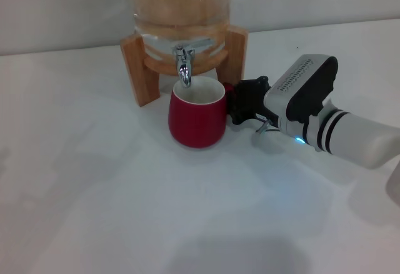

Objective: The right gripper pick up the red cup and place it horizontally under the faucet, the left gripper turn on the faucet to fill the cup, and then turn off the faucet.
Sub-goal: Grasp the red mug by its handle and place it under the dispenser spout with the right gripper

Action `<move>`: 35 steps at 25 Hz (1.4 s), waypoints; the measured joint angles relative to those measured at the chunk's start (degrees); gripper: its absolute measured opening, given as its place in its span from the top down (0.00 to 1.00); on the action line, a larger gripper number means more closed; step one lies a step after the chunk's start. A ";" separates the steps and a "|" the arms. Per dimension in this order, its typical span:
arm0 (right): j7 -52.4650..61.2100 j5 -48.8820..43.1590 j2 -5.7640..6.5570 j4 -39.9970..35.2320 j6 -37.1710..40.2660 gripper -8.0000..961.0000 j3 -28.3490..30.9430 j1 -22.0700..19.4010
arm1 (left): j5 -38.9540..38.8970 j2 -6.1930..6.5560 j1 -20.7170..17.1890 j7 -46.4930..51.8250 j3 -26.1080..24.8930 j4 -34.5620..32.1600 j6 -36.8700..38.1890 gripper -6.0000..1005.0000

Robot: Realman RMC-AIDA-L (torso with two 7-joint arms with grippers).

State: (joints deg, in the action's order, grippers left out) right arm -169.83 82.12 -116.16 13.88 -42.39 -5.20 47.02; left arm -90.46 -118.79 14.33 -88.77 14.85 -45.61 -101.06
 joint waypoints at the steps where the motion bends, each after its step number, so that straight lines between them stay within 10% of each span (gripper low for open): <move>1: -0.01 -0.07 0.01 0.10 0.03 0.89 -0.10 0.05 | 0.01 -0.01 0.00 0.00 0.00 0.00 0.00 0.13; 35: -0.02 -3.03 -0.03 0.59 -2.48 0.76 0.04 0.26 | 0.12 -0.04 -0.21 0.00 0.00 0.00 0.21 0.13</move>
State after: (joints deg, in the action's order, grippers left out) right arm -169.85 79.08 -116.19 14.47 -44.87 -5.16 47.28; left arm -90.35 -118.83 14.12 -88.77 14.85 -45.62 -100.85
